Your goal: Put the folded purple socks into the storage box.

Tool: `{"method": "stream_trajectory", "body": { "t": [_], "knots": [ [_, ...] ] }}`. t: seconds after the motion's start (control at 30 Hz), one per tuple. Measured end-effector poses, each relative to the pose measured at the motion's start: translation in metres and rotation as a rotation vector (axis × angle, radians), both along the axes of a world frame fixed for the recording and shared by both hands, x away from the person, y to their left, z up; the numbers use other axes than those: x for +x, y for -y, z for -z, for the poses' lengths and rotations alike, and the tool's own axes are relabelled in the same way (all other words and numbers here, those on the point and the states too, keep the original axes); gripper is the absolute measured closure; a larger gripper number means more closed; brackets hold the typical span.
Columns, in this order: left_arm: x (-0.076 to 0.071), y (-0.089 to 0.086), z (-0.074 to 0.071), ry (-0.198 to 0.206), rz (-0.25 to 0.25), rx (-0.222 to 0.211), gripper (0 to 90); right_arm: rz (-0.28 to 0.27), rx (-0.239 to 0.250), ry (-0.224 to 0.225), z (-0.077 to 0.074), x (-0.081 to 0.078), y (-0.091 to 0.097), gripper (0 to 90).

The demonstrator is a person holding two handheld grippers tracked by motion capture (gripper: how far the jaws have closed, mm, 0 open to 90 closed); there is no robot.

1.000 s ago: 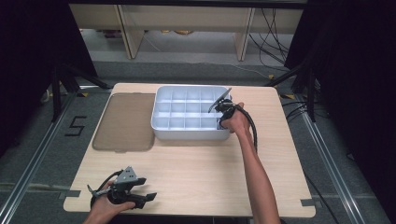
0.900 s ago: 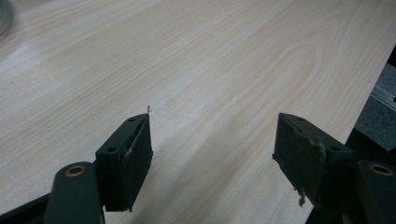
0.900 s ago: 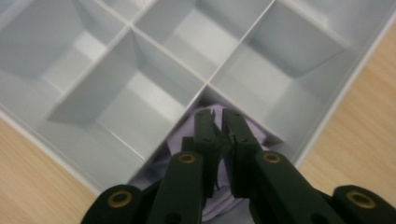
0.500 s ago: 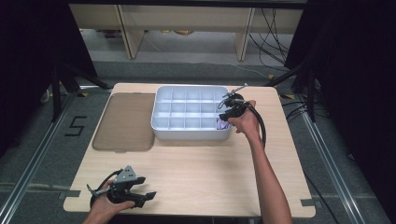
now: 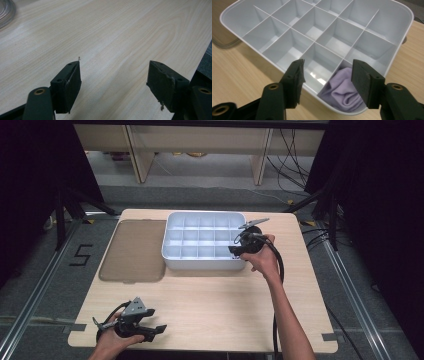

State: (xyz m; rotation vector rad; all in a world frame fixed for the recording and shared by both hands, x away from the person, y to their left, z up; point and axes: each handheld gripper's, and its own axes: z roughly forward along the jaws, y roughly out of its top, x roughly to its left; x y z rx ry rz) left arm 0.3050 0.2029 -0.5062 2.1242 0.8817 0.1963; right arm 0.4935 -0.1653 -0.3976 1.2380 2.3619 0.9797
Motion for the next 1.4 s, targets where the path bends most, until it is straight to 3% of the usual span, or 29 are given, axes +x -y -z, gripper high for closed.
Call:
{"method": "stream_trajectory", "body": {
  "t": [0.23,0.27,0.33,0.37,0.4,0.43,0.5,0.53,0.57,0.6,0.63,0.7,0.73,0.77,0.8,0.83,0.87,0.93,0.97,1.0,1.1,1.17,1.2,1.23,1.4],
  "knots": [
    [0.0,0.0,0.0,0.005,-0.001,-0.002,26.2,-0.01,0.031,0.02,0.003,-0.013,-0.01,38.7],
    [0.0,0.0,0.0,0.003,-0.002,-0.003,26.2,-0.029,0.013,0.032,0.003,-0.013,-0.01,38.3],
    [0.0,0.0,0.0,-0.01,-0.015,-0.007,26.1,-0.025,0.041,0.043,0.005,-0.016,-0.012,37.5],
    [0.0,0.0,0.0,-0.009,-0.021,-0.004,26.1,-0.026,0.031,0.022,0.004,-0.019,-0.013,36.9],
    [0.0,0.0,0.0,-0.009,-0.02,-0.013,26.1,-0.037,0.049,0.056,0.008,-0.019,-0.015,36.3],
    [0.001,0.0,0.0,0.004,-0.01,-0.003,26.1,-0.034,0.048,0.034,0.007,-0.022,-0.016,36.0],
    [0.001,-0.002,-0.001,0.003,-0.005,0.015,26.0,-0.053,0.042,0.036,0.008,-0.026,-0.017,35.7],
    [0.001,-0.002,-0.001,0.006,0.0,0.015,26.0,-0.059,0.07,0.041,0.01,-0.027,-0.019,35.6],
    [0.001,0.0,0.0,0.004,-0.014,-0.006,26.0,-0.059,0.065,0.031,0.01,-0.029,-0.021,35.3],
    [0.001,-0.001,-0.001,-0.004,-0.008,0.015,25.9,-0.067,0.066,0.062,0.011,-0.03,-0.022,34.9],
    [0.001,0.0,0.0,-0.01,-0.005,0.004,25.9,-0.066,0.079,0.035,0.011,-0.033,-0.023,34.6],
    [0.001,-0.001,0.0,-0.004,-0.011,0.016,25.9,-0.074,0.081,0.048,0.013,-0.036,-0.025,34.6],
    [0.001,-0.001,0.0,-0.005,-0.014,0.01,25.9,-0.074,0.089,0.031,0.013,-0.038,-0.027,34.4],
    [0.001,-0.001,0.0,-0.005,-0.012,0.008,25.9,-0.087,0.072,0.049,0.013,-0.039,-0.027,34.3],
    [0.0,0.0,0.0,0.005,-0.016,-0.014,25.9,-0.082,0.096,0.037,0.012,-0.041,-0.029,34.1],
    [0.001,-0.002,-0.001,0.008,-0.002,0.012,25.8,-0.089,0.081,0.049,0.012,-0.042,-0.029,33.7],
    [0.001,-0.002,-0.001,0.005,-0.005,0.015,25.8,-0.09,0.097,0.07,0.013,-0.043,-0.031,33.5],
    [0.002,-0.002,-0.001,0.001,-0.003,0.013,25.7,-0.093,0.093,0.046,0.012,-0.047,-0.032,32.6],
    [0.002,-0.002,-0.001,0.0,-0.001,0.013,25.6,-0.105,0.097,0.078,0.014,-0.047,-0.033,31.9],
    [0.002,-0.002,-0.001,0.002,-0.004,0.012,25.6,-0.106,0.102,0.05,0.013,-0.05,-0.033,31.1],
    [0.002,-0.003,-0.001,0.004,0.0,0.012,25.5,-0.105,0.13,0.066,0.016,-0.054,-0.035,27.5],
    [0.002,-0.002,0.0,-0.006,-0.018,0.009,25.5,-0.11,0.133,0.05,0.015,-0.059,-0.036,24.9],
    [0.002,-0.001,0.0,-0.002,-0.022,-0.011,25.4,-0.123,0.14,0.062,0.016,-0.059,-0.036,23.8],
    [0.003,-0.002,-0.001,0.003,-0.008,0.007,25.2,-0.122,0.13,0.072,0.016,-0.061,-0.036,22.5],
    [0.003,-0.003,-0.001,0.01,-0.011,0.007,24.4,-0.141,0.164,0.071,0.019,-0.069,-0.039,20.6]
  ]
}}
